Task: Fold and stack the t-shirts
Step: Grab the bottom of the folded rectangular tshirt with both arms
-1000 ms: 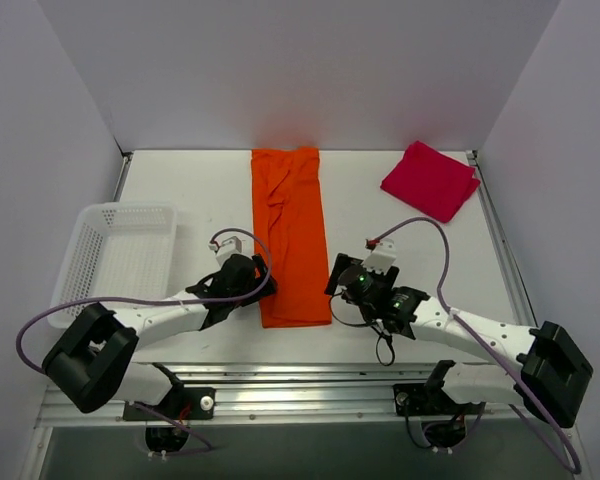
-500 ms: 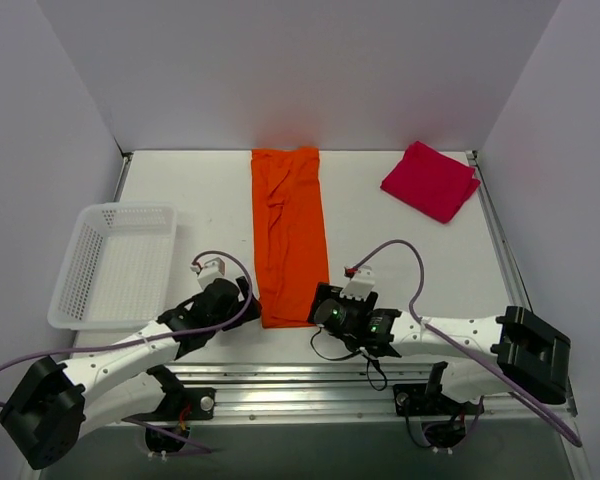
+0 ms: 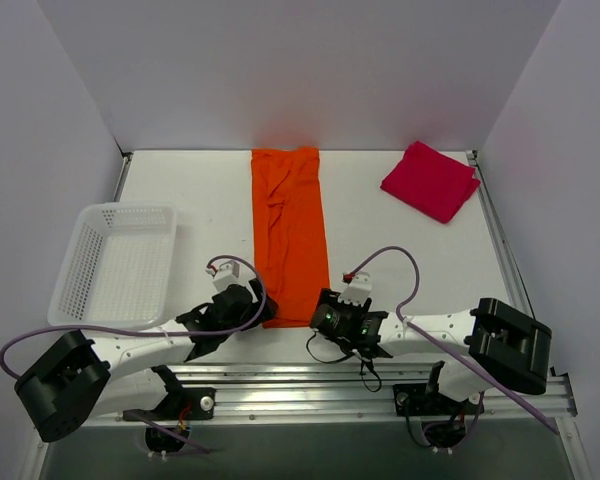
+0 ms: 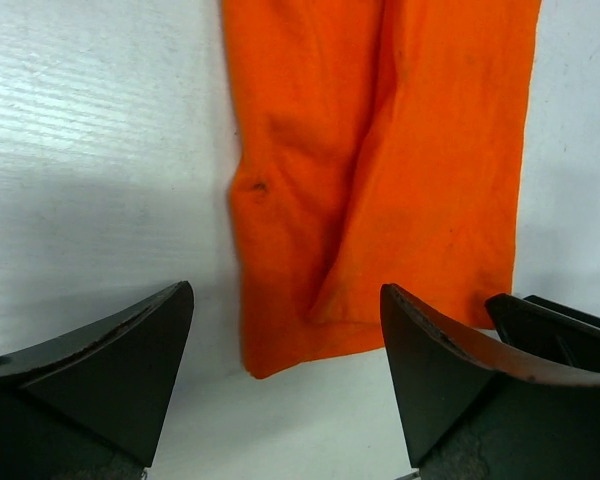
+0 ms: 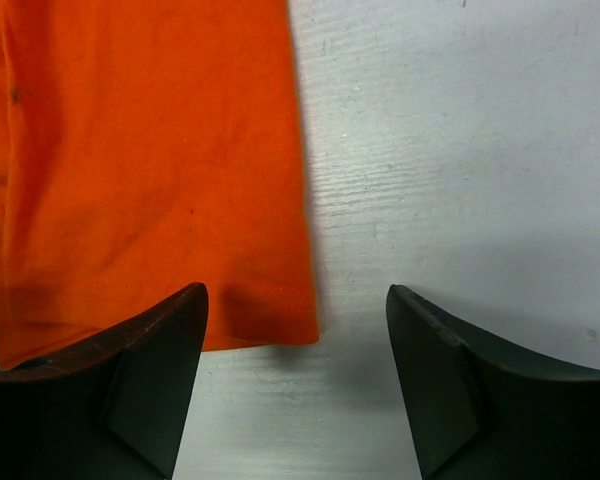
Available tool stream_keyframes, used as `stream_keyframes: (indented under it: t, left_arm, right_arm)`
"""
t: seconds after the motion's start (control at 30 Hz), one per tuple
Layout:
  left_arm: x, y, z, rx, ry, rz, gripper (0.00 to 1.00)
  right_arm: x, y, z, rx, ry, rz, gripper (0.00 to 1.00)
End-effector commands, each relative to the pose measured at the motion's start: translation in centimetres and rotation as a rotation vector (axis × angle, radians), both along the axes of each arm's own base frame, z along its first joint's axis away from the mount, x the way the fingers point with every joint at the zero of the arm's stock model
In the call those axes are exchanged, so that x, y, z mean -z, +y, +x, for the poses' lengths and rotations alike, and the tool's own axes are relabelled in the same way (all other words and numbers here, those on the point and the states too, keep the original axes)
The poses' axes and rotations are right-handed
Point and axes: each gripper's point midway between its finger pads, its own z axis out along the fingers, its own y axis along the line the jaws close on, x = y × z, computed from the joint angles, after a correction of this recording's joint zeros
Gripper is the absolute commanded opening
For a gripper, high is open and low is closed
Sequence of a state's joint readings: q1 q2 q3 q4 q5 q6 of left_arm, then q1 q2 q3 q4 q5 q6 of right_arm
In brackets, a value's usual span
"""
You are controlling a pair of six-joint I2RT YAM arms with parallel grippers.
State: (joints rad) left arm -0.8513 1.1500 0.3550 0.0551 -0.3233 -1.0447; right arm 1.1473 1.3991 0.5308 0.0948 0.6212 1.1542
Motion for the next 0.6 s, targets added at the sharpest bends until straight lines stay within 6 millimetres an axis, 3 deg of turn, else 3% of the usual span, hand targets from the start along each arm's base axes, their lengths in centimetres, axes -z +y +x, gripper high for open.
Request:
stream_keyframes:
  t: [0.0,0.2,0.57]
  left_arm:
    - [2.4,0.1,-1.6,0.034,0.085,0.031,0.86]
    - [2.5,-0.6,-1.4,0.043,0.088,0.027,0.74]
    - [2.3,-0.6,-1.6,0.042,0.088,0.030,0.66]
  right_arm:
    - [-0.6,-0.7,0.7,0.046,-0.054,-0.010,0.65]
    - [-0.6,-1.4,0.9,0.057,-0.064,-0.021,0.48]
    - [-0.1,-2.2,1.2,0.068,-0.060,-0.017,0.35]
